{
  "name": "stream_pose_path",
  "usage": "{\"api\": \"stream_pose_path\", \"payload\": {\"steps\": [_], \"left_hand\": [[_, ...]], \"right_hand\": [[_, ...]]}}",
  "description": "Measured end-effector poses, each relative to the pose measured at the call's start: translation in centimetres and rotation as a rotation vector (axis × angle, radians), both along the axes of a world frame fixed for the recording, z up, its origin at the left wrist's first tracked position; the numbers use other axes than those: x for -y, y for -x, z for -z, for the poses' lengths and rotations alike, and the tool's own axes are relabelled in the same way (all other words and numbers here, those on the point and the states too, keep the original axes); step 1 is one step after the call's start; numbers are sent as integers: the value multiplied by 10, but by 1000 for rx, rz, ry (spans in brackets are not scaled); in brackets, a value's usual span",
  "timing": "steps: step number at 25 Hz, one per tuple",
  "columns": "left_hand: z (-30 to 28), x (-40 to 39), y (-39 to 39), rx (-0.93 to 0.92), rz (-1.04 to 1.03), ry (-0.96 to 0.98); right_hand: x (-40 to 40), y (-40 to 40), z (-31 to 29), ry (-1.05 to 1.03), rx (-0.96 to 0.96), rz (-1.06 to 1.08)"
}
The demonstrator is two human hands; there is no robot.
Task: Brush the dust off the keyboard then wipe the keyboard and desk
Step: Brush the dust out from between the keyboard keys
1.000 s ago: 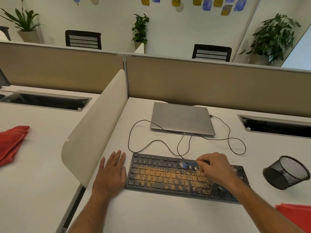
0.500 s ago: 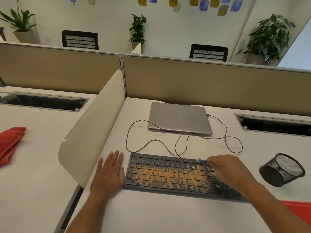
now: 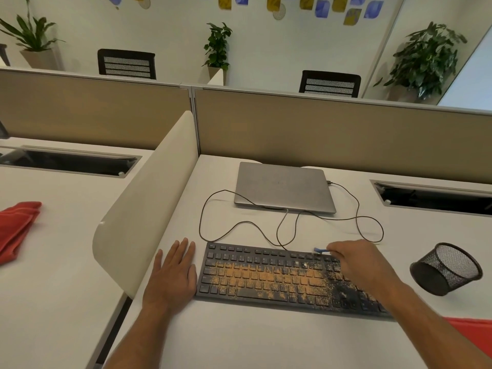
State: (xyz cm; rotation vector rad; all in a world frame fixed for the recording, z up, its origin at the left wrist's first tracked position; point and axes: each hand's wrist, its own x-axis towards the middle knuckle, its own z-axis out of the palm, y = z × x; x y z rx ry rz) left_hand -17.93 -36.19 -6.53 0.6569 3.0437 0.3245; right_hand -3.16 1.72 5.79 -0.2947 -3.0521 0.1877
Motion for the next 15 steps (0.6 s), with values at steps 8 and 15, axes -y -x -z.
{"api": "stream_pose_path", "payload": {"steps": [8, 15], "left_hand": [[-1, -1, 0, -4, 1, 7], [1, 0, 1, -5, 0, 4]], "right_hand": [[6, 9, -15, 217, -244, -90], [10, 17, -8, -10, 132, -183]]}}
